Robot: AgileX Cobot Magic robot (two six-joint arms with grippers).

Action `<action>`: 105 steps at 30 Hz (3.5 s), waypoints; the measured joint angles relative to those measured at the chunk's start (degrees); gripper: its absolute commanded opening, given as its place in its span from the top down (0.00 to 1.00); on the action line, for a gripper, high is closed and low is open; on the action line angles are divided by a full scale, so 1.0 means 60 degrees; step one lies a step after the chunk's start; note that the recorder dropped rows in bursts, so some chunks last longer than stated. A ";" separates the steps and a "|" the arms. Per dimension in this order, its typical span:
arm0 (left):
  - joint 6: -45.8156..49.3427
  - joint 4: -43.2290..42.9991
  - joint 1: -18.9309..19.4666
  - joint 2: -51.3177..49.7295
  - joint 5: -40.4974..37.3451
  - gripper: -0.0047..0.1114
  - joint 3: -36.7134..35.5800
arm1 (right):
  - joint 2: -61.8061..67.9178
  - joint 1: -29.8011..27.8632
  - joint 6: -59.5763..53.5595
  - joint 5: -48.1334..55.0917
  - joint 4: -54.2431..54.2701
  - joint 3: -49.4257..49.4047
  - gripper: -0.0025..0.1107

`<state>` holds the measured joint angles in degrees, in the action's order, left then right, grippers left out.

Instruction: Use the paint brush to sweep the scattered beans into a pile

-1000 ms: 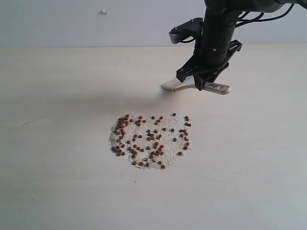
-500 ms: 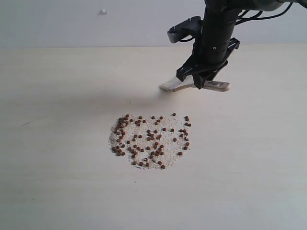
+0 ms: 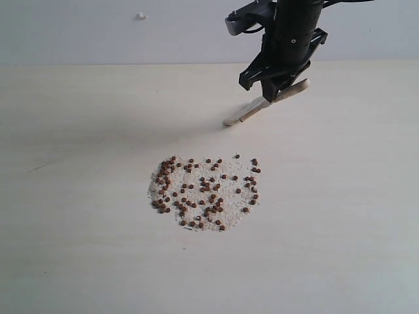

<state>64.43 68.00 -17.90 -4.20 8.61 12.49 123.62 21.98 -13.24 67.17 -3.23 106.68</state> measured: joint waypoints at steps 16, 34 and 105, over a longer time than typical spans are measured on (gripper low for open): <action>-1.2135 -1.9793 -0.0042 -1.3754 0.7617 0.35 0.4871 | 0.0092 0.0000 -0.0018 0.0060 0.0015 0.0000 0.98; -1.0065 -1.8507 -0.2772 -2.0641 0.7711 0.06 0.9231 | 0.0109 0.0000 0.0046 0.0060 0.0037 0.0301 0.98; -1.1989 -1.8807 -0.2749 -2.0851 0.7716 0.06 0.9884 | 0.0404 -0.0764 -0.2434 -0.3493 0.1420 -0.3393 0.48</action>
<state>-7.50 -44.84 -34.39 -129.31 54.91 71.80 126.04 17.39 -27.85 46.21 5.30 86.32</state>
